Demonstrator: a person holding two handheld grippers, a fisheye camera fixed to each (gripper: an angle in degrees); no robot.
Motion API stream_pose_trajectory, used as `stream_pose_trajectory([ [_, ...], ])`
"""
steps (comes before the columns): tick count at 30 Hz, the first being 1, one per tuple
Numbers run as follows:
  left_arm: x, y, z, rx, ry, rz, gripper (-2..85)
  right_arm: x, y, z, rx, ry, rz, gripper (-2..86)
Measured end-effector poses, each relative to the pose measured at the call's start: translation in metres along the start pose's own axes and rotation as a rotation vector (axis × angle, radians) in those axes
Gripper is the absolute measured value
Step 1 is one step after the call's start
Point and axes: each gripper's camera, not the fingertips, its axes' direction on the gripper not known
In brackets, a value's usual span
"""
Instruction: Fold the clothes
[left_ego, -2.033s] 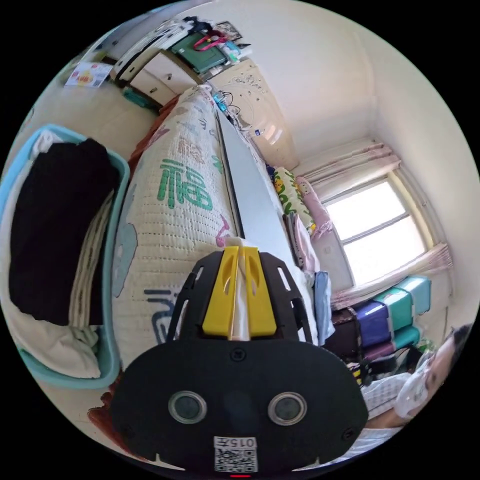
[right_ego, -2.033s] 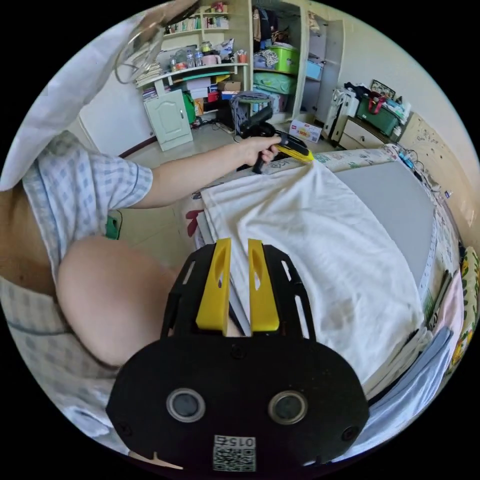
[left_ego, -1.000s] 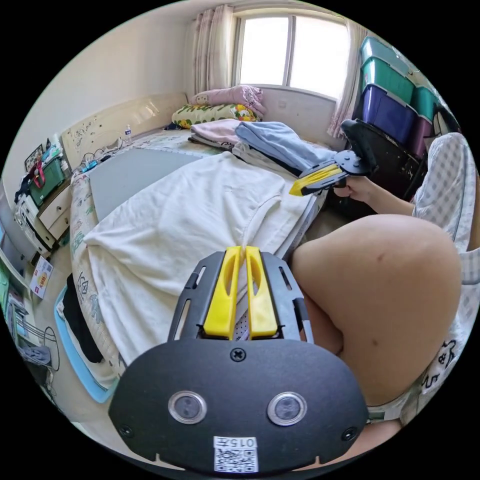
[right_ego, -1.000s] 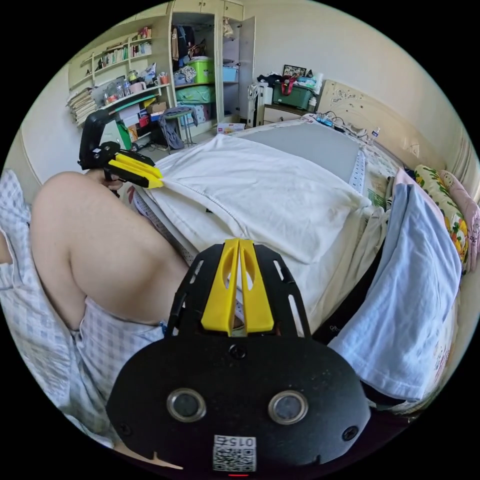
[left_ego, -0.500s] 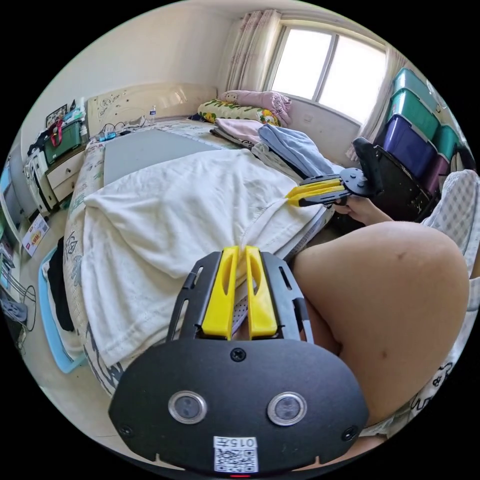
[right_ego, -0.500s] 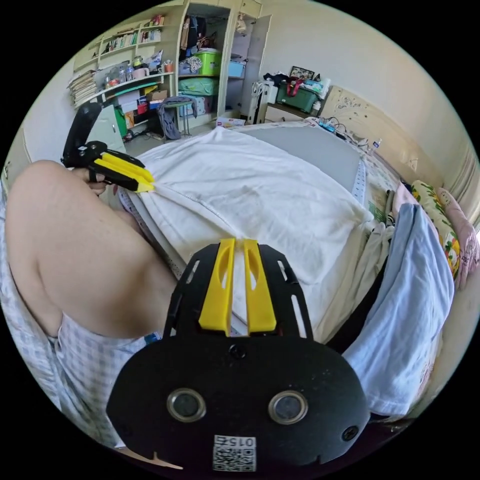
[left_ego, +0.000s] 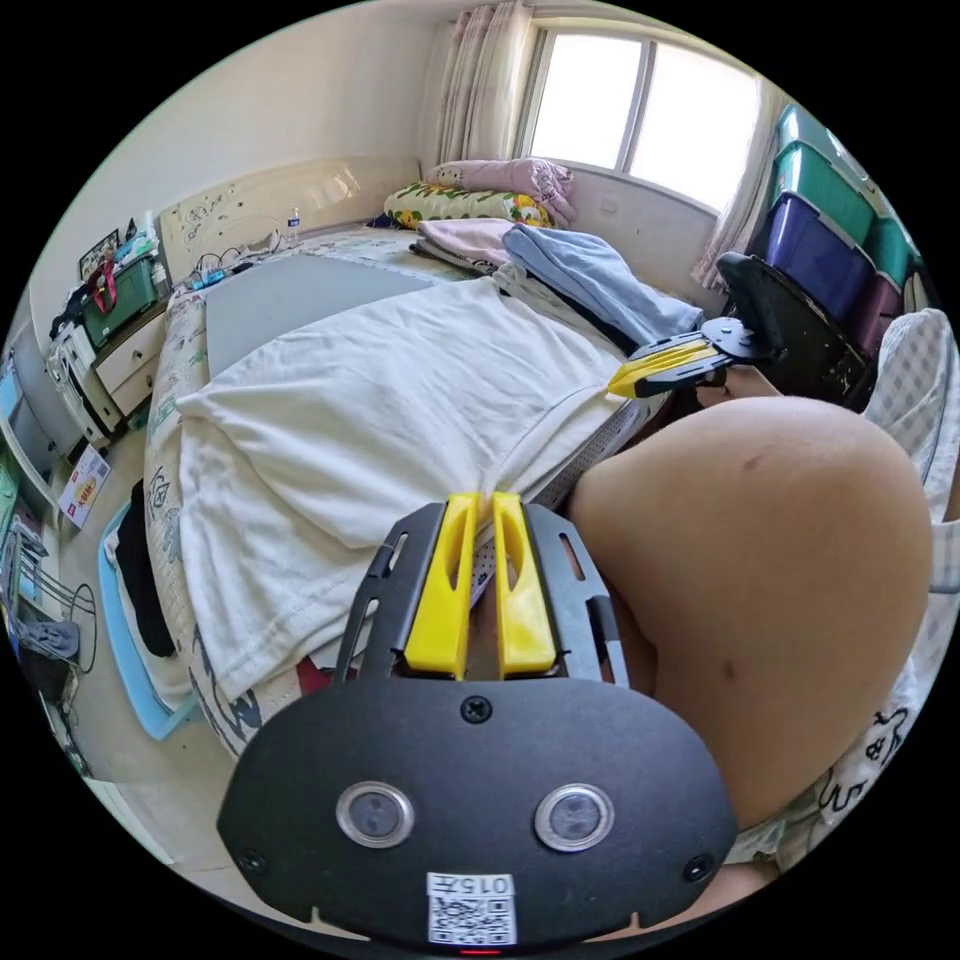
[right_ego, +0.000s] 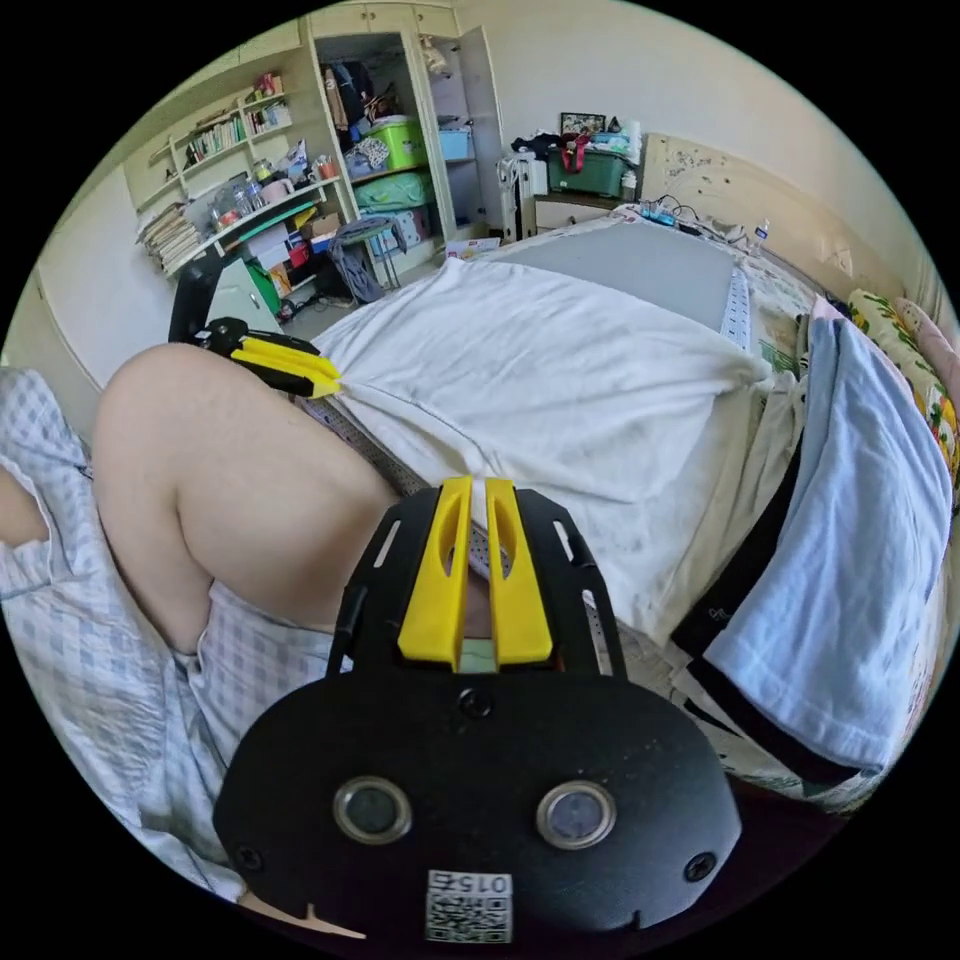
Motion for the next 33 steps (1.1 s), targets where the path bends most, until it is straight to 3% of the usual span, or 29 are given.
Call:
stream_pose_trajectory([
  [5,-0.011,-0.006,-0.005,-0.015,0.023,0.009,0.9,0.047,0.042,-0.019,0.190,0.088,0.235,6.3],
  [9,-0.027,-0.029,-0.018,0.086,0.048,0.003,0.7,0.066,0.048,0.002,0.201,0.081,0.303,8.1],
  [13,-0.037,-0.111,-0.006,0.111,0.084,0.113,0.5,0.070,0.044,0.044,0.170,0.010,0.320,8.7],
  [18,-0.045,-0.242,0.071,0.114,0.130,0.173,0.0,0.058,0.053,0.069,0.145,0.064,0.323,1.4],
  [23,-0.049,-0.385,0.211,-0.008,0.244,0.089,-0.7,0.051,0.077,0.059,0.219,0.044,0.400,-0.4],
  [28,-0.057,-0.442,0.295,-0.171,0.232,0.020,-0.8,0.051,0.088,0.065,0.221,0.051,0.412,2.6],
  [33,-0.061,-0.446,0.317,-0.203,0.200,0.002,-0.8,0.048,0.075,0.096,0.209,0.060,0.387,6.9],
])
